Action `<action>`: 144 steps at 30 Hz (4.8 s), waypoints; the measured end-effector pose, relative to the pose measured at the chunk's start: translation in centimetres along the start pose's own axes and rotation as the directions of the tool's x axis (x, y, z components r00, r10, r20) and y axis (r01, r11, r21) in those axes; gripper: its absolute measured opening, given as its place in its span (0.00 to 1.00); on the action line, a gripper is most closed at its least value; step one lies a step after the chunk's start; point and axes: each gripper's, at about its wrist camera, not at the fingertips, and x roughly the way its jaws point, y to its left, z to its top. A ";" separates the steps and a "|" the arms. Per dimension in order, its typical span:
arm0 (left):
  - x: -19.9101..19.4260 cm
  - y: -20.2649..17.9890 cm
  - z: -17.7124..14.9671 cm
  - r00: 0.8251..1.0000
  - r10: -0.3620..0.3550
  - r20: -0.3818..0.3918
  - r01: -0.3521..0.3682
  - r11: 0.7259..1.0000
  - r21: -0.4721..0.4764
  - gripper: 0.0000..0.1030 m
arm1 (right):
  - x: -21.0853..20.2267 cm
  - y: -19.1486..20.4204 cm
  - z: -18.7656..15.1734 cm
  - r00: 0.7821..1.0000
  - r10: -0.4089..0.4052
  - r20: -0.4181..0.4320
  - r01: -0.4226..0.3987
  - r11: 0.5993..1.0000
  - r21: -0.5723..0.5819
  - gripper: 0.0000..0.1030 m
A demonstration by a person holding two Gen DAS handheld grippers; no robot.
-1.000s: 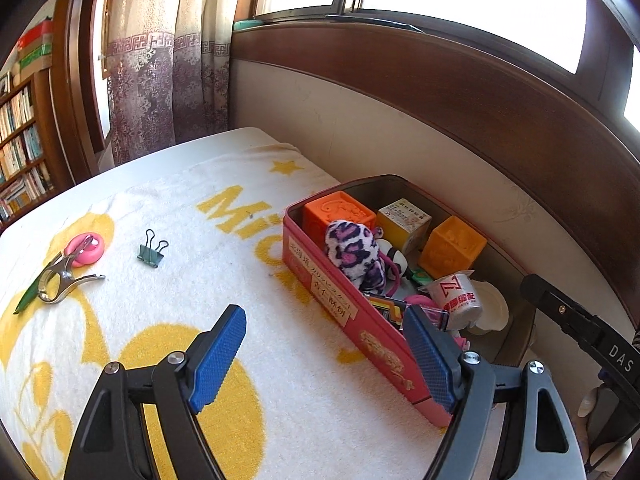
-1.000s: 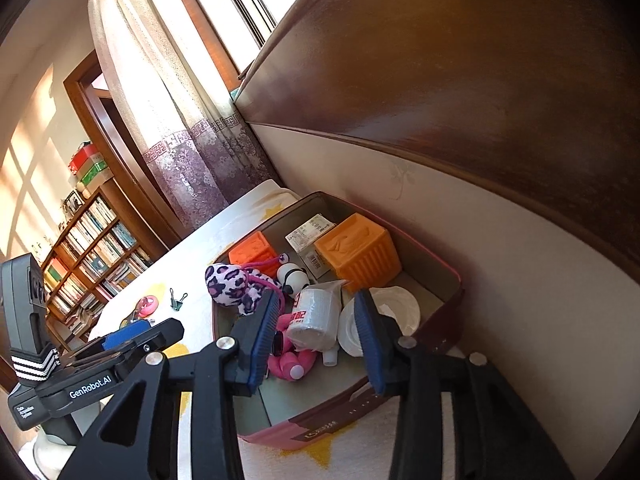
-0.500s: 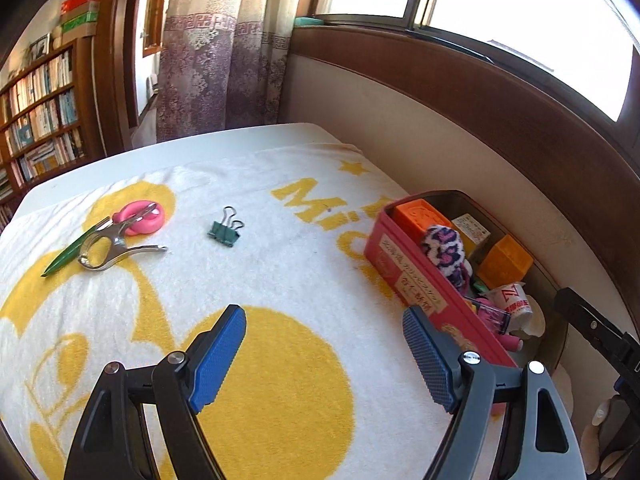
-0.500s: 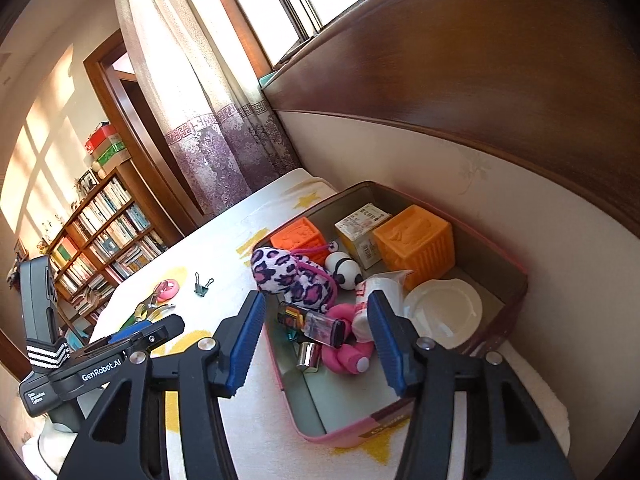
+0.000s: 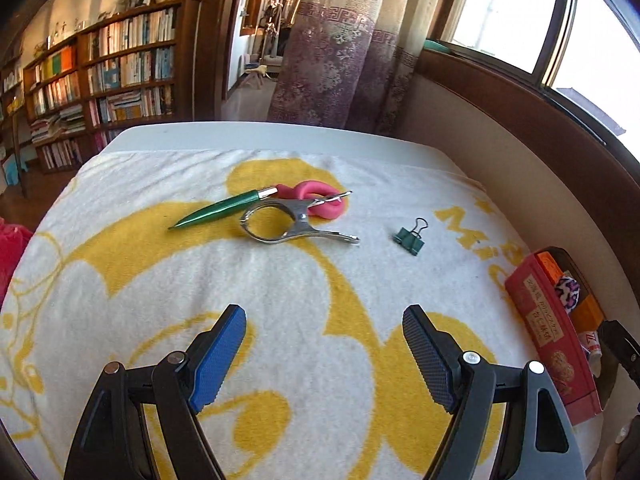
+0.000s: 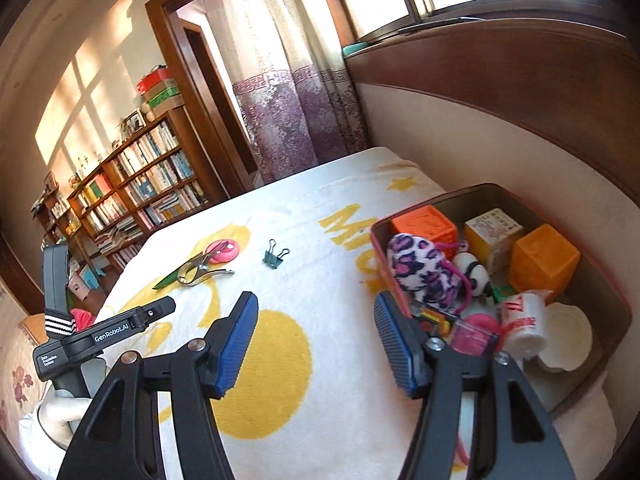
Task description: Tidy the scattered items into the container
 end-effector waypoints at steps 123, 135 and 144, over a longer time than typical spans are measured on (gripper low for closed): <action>6.2 2.0 6.9 1.000 -0.028 -0.001 0.028 0.988 -0.150 0.66 | 6.1 5.4 1.3 0.990 -0.130 -0.048 0.128 0.991 -0.036 0.37; 4.4 -1.6 6.2 0.994 -0.112 0.002 0.111 0.991 -0.078 0.66 | -3.0 -2.8 0.4 0.952 -0.302 0.039 0.297 0.949 0.107 0.37; 1.4 -5.1 5.4 0.983 -0.179 0.031 0.179 0.984 0.011 0.66 | -6.9 -9.0 -0.5 0.895 -0.444 0.043 0.426 0.880 0.208 0.37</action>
